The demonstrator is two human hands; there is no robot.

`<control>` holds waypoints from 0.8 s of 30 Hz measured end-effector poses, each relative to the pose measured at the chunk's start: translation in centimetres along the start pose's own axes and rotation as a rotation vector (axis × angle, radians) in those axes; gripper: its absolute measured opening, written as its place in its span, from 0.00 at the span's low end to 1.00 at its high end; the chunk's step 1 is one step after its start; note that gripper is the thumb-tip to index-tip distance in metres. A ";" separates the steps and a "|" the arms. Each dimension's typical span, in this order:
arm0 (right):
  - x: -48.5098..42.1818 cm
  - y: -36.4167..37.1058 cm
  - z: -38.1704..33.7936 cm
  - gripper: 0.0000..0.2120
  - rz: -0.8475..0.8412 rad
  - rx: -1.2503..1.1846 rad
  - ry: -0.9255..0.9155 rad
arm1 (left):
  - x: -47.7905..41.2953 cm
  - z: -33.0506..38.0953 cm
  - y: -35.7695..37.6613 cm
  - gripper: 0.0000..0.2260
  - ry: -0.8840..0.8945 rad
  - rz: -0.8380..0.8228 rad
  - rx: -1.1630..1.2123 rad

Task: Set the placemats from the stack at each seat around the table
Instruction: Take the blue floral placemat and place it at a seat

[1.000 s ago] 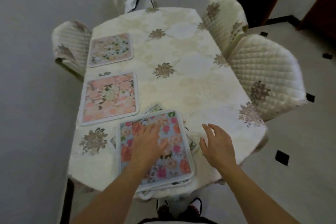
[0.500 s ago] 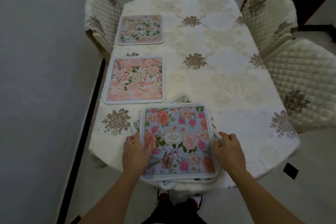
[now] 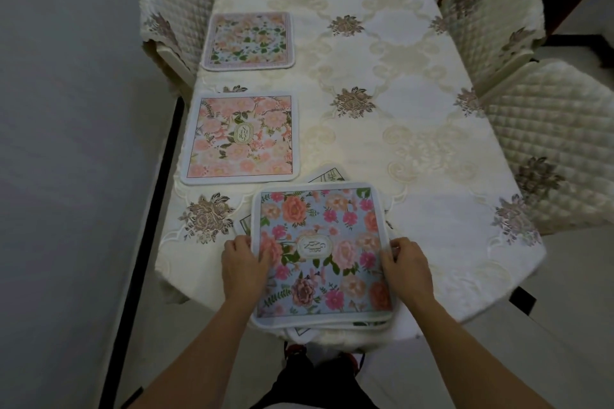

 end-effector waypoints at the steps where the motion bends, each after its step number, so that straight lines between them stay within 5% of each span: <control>1: -0.2 0.0 0.1 0.09 -0.007 -0.051 0.005 | -0.2 0.0 0.0 0.16 -0.002 -0.010 0.071; 8: -1.3 1.4 -0.4 0.13 -0.172 -0.430 -0.013 | -0.6 0.6 1.2 0.09 0.038 -0.206 0.429; 24: 0.9 -10.7 -6.2 0.08 0.031 -0.625 -0.188 | -0.8 12.3 -6.7 0.11 0.330 -0.118 0.478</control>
Point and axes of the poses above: each hand's wrist, its own x-axis away from the middle knuckle, its own y-axis out of the palm, z = x × y, the point moved 7 cm from there along -x, towards the middle knuckle, and after that the axes turned 14 degrees about -z, right-handed, at the moved point
